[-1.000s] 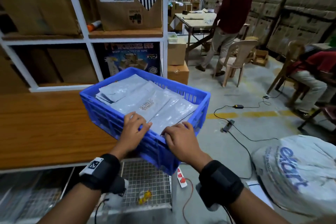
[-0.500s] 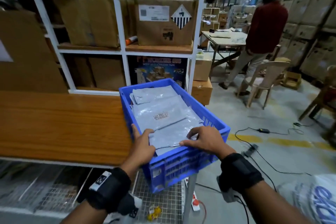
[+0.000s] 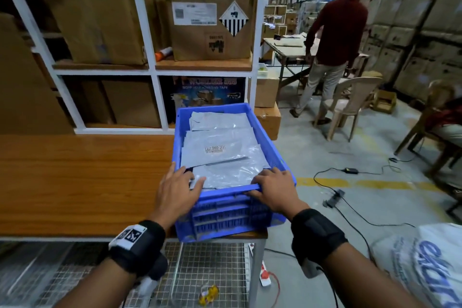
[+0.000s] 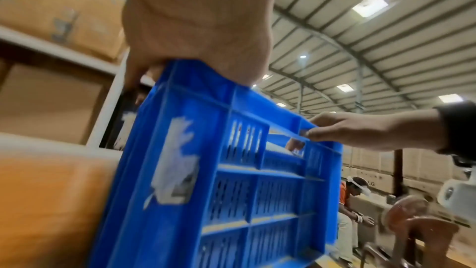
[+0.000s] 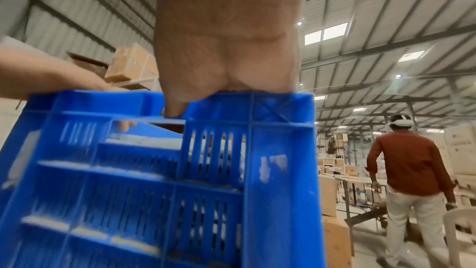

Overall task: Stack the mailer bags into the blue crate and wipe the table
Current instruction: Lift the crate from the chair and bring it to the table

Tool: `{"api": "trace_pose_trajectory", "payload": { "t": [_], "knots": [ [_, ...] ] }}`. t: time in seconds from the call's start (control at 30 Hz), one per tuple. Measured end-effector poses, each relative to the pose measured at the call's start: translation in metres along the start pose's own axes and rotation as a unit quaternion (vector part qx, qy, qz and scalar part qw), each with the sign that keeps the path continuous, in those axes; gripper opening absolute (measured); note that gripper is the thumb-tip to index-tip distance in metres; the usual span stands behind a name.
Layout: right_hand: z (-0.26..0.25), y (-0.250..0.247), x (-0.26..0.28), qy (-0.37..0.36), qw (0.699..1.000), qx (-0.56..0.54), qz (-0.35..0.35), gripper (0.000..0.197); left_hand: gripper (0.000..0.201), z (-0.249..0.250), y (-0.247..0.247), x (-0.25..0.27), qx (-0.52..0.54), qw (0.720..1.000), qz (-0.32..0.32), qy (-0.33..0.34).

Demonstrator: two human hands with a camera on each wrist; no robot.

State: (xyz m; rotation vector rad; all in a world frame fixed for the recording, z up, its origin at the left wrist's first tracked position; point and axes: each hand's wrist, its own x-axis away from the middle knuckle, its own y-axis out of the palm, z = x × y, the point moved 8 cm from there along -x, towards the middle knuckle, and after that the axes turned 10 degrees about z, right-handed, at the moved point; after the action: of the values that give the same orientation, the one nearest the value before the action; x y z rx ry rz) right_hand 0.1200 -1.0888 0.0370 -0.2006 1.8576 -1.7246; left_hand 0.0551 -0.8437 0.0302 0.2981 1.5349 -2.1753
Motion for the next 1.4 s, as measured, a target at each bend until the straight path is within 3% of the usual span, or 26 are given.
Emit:
{"api": "trace_pose_trajectory", "payload": {
  "t": [0.07,0.27,0.43,0.53,0.7,0.8,0.9,1.0,1.07,1.17,1.3,1.4],
  "knots": [
    [-0.004,0.001,-0.008,0.006,1.000,-0.001,-0.002,0.047,0.063,-0.007,0.001,-0.011,0.000,1.000,-0.004,0.010],
    [-0.042,0.009,-0.025,0.019,1.000,0.006,0.020,0.050,0.070,-0.044,-0.007,-0.037,0.006,0.999,-0.025,0.025],
    [-0.049,0.011,-0.031,0.038,0.998,0.006,0.052,0.054,0.067,-0.054,-0.006,-0.047,0.005,0.999,-0.041,0.025],
    [-0.050,0.007,-0.028,0.060,0.995,0.008,0.078,0.066,0.067,-0.059,-0.005,-0.048,0.006,0.999,-0.028,0.026],
    [-0.052,0.007,-0.017,0.128,0.987,-0.001,0.094,0.063,0.064,-0.060,-0.005,-0.045,0.016,0.999,-0.011,0.036],
    [-0.059,0.010,-0.008,0.188,0.976,-0.014,0.108,0.073,0.066,-0.049,-0.015,-0.039,0.030,0.997,0.015,0.069],
    [-0.071,0.014,0.004,0.221,0.969,-0.003,0.114,0.077,0.064,-0.041,-0.020,-0.035,0.003,0.988,0.040,0.149],
    [-0.080,0.019,0.017,0.230,0.971,0.004,0.070,0.086,0.068,-0.037,-0.019,-0.030,-0.040,0.975,0.027,0.215],
    [-0.082,0.022,0.023,0.244,0.969,-0.002,0.034,0.094,0.067,-0.038,-0.023,-0.017,-0.051,0.970,0.016,0.237],
    [-0.101,0.021,0.041,0.253,0.966,-0.043,0.021,0.101,0.062,-0.040,-0.024,0.019,0.017,0.967,0.012,0.255],
    [-0.145,0.038,0.109,0.291,0.948,-0.125,0.036,0.092,0.056,-0.048,-0.004,0.104,0.086,0.950,0.012,0.298],
    [-0.171,0.089,0.175,0.337,0.923,-0.183,0.004,0.086,0.047,-0.062,0.044,0.175,0.134,0.941,-0.057,0.305]
  ]
}}
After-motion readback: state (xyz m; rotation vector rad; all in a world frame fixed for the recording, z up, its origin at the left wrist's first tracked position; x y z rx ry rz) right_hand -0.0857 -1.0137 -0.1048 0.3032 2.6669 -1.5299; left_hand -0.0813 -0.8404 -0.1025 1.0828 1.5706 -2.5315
